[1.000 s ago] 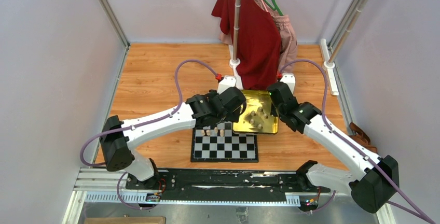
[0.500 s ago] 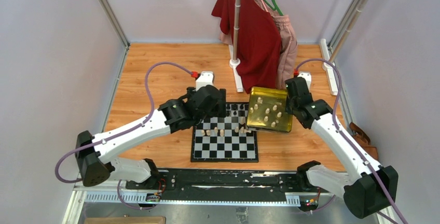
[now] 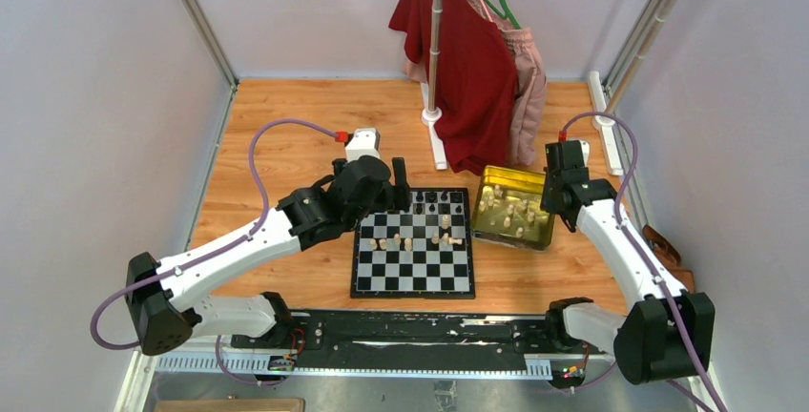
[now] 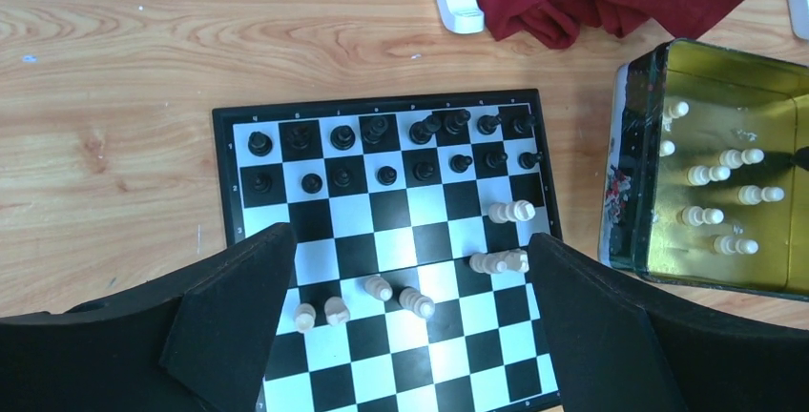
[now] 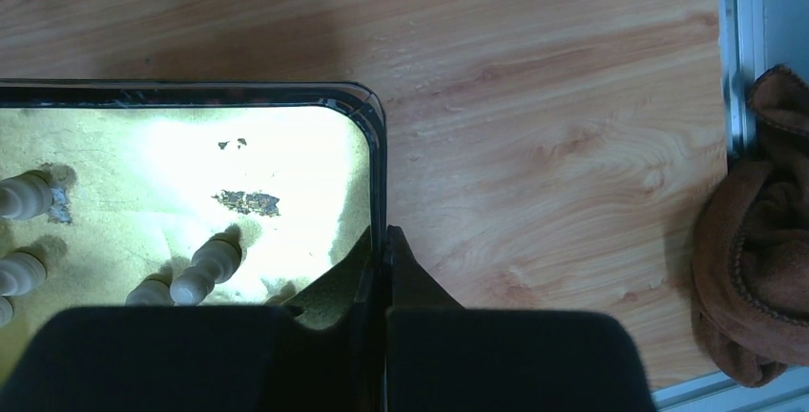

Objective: Set up the chess pieces on the board
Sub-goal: Place the storage box at the center of the board.

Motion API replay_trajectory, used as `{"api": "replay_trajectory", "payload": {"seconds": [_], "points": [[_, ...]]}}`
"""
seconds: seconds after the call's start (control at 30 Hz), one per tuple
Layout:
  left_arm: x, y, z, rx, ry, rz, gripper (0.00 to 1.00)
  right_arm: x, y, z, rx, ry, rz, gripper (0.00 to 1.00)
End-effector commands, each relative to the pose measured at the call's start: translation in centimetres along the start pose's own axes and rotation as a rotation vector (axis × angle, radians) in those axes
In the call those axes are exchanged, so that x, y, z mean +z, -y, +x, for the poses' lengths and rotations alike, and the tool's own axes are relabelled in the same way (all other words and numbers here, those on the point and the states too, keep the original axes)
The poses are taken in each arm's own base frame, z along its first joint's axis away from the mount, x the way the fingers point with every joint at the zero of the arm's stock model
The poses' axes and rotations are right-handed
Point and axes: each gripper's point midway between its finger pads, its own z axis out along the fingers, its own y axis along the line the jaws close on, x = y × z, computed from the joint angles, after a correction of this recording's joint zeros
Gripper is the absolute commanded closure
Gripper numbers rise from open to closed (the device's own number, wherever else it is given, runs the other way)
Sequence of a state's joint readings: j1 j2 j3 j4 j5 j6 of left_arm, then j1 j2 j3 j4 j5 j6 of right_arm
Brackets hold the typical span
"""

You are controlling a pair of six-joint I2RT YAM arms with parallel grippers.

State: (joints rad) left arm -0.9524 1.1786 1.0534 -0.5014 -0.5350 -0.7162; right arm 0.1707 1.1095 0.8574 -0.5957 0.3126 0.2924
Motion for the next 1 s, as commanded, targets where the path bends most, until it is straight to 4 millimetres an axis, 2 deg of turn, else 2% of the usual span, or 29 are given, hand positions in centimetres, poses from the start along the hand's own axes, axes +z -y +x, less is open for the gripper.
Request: {"api": "replay_trajectory", "payload": {"seconds": [0.0,0.4,0.53,0.6,0.97], "points": [[0.2,-0.1,-0.8,-0.041,0.037,0.020,0.01,1.5,0.6,1.1,0.022,-0.042,-0.001,1.00],[1.3,-1.2,-1.3,-0.080,0.032,0.011,0.00,6.2,0.5,1.0,0.076,-0.115,-0.012,1.00],[2.0,-1.1,-1.1,-0.087,0.024,0.015,0.00,7.8,0.1,0.7,0.078,-0.136,-0.027,1.00],[2.4,-1.0,-1.2,-0.091,0.022,0.013,0.00,8.6,0.9,0.5,0.105,-0.148,-0.018,1.00],[4.6,-0.7,-1.1,-0.089,-0.010,0.013,0.00,11.7,1.1,-0.9,0.143,-0.189,-0.024,0.98]]}}
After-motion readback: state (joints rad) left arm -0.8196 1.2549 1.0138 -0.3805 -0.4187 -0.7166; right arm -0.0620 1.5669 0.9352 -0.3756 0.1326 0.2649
